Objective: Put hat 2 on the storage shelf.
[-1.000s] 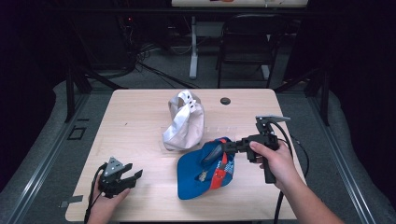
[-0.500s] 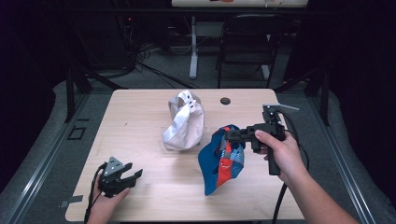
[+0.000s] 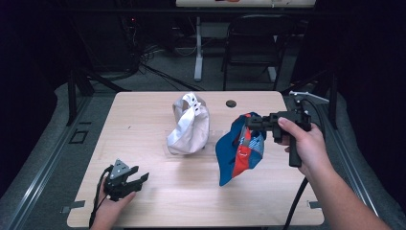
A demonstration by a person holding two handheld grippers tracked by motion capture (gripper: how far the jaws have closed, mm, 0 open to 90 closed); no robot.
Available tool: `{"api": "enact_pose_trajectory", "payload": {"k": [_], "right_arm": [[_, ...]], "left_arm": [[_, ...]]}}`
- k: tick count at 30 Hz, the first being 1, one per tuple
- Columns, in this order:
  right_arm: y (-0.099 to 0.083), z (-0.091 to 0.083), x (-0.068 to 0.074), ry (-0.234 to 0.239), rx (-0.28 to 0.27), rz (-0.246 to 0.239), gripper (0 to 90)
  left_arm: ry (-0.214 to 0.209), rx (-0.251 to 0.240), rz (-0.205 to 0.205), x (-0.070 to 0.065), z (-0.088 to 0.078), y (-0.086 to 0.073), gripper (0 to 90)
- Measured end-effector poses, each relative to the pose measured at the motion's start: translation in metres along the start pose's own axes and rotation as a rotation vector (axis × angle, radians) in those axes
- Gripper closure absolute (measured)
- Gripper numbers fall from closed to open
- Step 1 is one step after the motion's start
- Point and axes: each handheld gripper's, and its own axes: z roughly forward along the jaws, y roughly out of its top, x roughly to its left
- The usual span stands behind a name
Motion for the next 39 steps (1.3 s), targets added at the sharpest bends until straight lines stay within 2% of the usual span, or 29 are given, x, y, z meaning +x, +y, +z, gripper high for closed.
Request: {"api": "enact_pose_trajectory", "payload": {"k": [7,9,17,31,39], "right_arm": [[0.017,-0.006,0.014,-0.006,-0.043,-0.003,77.8],[0.025,-0.008,0.019,-0.012,-0.062,-0.017,77.8],[0.044,-0.009,0.027,-0.031,-0.096,-0.019,77.8],[0.071,-0.003,0.024,-0.074,-0.118,-0.001,77.7],[0.079,-0.001,0.018,-0.097,-0.131,0.011,77.7]], "left_arm": [[-0.001,-0.002,0.002,0.001,0.001,0.001,48.4],[0.001,-0.002,-0.006,0.001,0.001,0.0,48.4],[-0.001,-0.004,-0.005,0.001,0.0,0.001,48.4],[-0.004,-0.002,-0.001,0.002,0.0,0.001,48.4],[-0.002,-0.001,0.001,0.003,0.0,0.0,48.4]]}}
